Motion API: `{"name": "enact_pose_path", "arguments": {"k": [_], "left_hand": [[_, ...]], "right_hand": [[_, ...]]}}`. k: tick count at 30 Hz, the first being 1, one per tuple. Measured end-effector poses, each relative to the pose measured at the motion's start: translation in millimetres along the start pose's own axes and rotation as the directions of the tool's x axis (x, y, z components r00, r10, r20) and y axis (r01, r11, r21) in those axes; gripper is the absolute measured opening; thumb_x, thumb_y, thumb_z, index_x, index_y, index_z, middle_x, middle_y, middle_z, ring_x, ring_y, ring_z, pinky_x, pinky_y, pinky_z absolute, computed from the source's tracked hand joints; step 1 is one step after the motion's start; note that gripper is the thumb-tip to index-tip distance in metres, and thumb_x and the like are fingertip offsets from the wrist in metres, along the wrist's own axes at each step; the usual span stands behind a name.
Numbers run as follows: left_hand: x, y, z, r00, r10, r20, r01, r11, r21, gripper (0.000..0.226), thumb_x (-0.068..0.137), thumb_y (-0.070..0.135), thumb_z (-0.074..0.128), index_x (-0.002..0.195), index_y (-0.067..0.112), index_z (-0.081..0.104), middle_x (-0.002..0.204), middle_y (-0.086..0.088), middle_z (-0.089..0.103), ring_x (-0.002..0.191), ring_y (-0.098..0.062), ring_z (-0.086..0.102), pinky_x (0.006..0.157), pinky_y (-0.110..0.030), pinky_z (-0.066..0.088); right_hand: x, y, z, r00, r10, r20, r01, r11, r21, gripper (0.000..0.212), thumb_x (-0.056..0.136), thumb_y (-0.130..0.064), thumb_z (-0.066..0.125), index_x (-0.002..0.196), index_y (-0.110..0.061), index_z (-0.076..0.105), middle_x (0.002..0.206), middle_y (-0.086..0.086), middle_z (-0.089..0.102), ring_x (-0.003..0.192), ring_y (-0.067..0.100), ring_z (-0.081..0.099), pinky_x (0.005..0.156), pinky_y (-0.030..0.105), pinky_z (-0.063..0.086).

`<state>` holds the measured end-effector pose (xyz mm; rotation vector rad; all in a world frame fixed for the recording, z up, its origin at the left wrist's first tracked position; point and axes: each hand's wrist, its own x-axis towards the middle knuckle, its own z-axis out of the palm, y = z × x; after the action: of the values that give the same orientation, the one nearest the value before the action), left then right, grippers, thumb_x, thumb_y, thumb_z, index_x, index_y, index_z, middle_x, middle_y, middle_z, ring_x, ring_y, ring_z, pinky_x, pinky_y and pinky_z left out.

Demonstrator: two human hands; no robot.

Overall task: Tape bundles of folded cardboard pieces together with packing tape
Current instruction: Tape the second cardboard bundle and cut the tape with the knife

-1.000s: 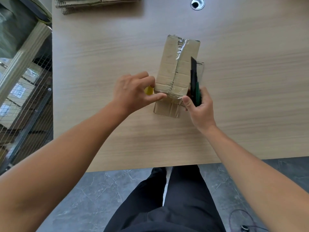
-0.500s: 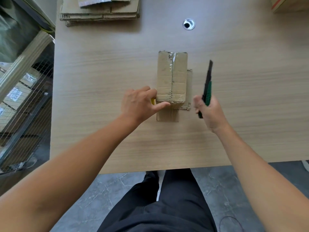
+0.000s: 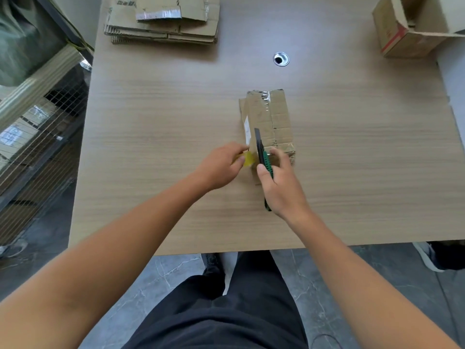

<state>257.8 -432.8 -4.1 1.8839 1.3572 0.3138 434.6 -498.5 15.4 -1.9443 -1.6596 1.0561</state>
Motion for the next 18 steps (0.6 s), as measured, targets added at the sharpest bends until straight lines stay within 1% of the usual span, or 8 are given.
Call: {"name": "enact_pose_path", "arguments": {"k": [1, 3, 5, 7, 10, 14, 16, 18], "left_hand": [[-1, -6, -5, 0.999, -0.032, 0.003, 0.033, 0.999, -0.030, 0.037, 0.102, 0.027, 0.056, 0.136, 0.015, 0.060, 0.126, -0.006, 0.066, 0.116, -0.021, 0.060, 0.093, -0.025, 0.042], [-3, -17, -13, 0.991, -0.131, 0.014, 0.132, 0.988, -0.086, 0.028, 0.098, 0.038, 0.062, 0.120, 0.021, 0.067, 0.102, 0.000, 0.071, 0.093, -0.017, 0.065, 0.077, -0.025, 0.042], [-1, -24, -18, 0.982, -0.186, 0.036, 0.187, 0.981, -0.043, 0.028, 0.093, 0.046, 0.066, 0.109, 0.023, 0.067, 0.089, 0.003, 0.065, 0.082, -0.016, 0.061, 0.071, -0.028, 0.041], [1, -23, -21, 0.983, -0.180, 0.033, 0.179, 0.983, 0.044, 0.032, 0.091, 0.051, 0.067, 0.114, 0.028, 0.064, 0.095, 0.003, 0.060, 0.089, -0.017, 0.057, 0.077, -0.032, 0.045], [4, -16, -25, 0.989, -0.137, 0.050, 0.134, 0.989, 0.063, 0.023, 0.090, 0.049, 0.068, 0.108, 0.034, 0.067, 0.106, 0.001, 0.057, 0.100, -0.019, 0.059, 0.087, -0.035, 0.048], [4, -10, -22, 0.992, -0.125, -0.032, 0.128, 0.984, 0.120, 0.014, 0.092, 0.046, 0.068, 0.093, 0.032, 0.068, 0.104, 0.006, 0.050, 0.094, -0.018, 0.057, 0.079, -0.034, 0.048], [0, -3, -18, 0.992, -0.082, -0.093, 0.096, 0.983, 0.154, 0.015, 0.093, 0.043, 0.066, 0.094, 0.028, 0.068, 0.103, 0.006, 0.050, 0.090, -0.019, 0.058, 0.075, -0.034, 0.048], [-5, 3, -16, 0.991, -0.004, -0.135, 0.031, 0.980, 0.196, 0.016, 0.095, 0.040, 0.065, 0.096, 0.024, 0.068, 0.106, 0.006, 0.053, 0.089, -0.021, 0.060, 0.072, -0.036, 0.048]], "right_hand": [[-1, 1, 0, 1.000, 0.013, 0.021, -0.013, 1.000, -0.012, 0.052, 0.101, -0.048, 0.041, 0.115, -0.007, 0.069, 0.154, -0.032, 0.024, 0.134, -0.001, 0.041, 0.103, 0.032, 0.039], [-3, 1, -1, 0.995, 0.038, 0.088, -0.036, 0.999, -0.027, 0.050, 0.098, -0.053, 0.042, 0.129, -0.016, 0.057, 0.131, -0.056, 0.029, 0.124, 0.001, 0.049, 0.095, 0.035, 0.042], [-1, -1, 0, 0.987, 0.081, 0.140, -0.083, 0.997, 0.003, 0.037, 0.093, -0.056, 0.044, 0.124, -0.036, 0.042, 0.132, -0.037, 0.044, 0.110, 0.013, 0.058, 0.092, 0.043, 0.047], [2, -3, 0, 0.980, 0.107, 0.167, -0.110, 0.994, 0.010, 0.037, 0.092, -0.055, 0.046, 0.122, -0.035, 0.040, 0.150, -0.015, 0.037, 0.104, 0.013, 0.057, 0.092, 0.044, 0.047], [8, -5, -7, 0.971, 0.131, 0.202, -0.120, 0.990, -0.068, 0.045, 0.096, -0.050, 0.050, 0.119, -0.012, 0.062, 0.160, -0.029, 0.007, 0.117, 0.009, 0.054, 0.097, 0.040, 0.043], [11, -11, -9, 0.961, 0.154, 0.229, -0.111, 0.975, -0.192, 0.056, 0.099, -0.048, 0.047, 0.119, 0.000, 0.068, 0.158, -0.033, 0.002, 0.131, 0.012, 0.046, 0.106, 0.041, 0.041], [13, -16, -6, 0.966, 0.145, 0.215, -0.077, 0.953, -0.293, 0.059, 0.101, -0.047, 0.044, 0.115, 0.004, 0.071, 0.161, -0.030, -0.004, 0.145, 0.011, 0.031, 0.114, 0.042, 0.036], [15, -19, -4, 0.965, 0.150, 0.214, -0.045, 0.903, -0.428, 0.063, 0.102, -0.046, 0.042, 0.122, 0.007, 0.067, 0.166, -0.022, -0.012, 0.155, 0.008, 0.006, 0.119, 0.046, 0.029]]}}
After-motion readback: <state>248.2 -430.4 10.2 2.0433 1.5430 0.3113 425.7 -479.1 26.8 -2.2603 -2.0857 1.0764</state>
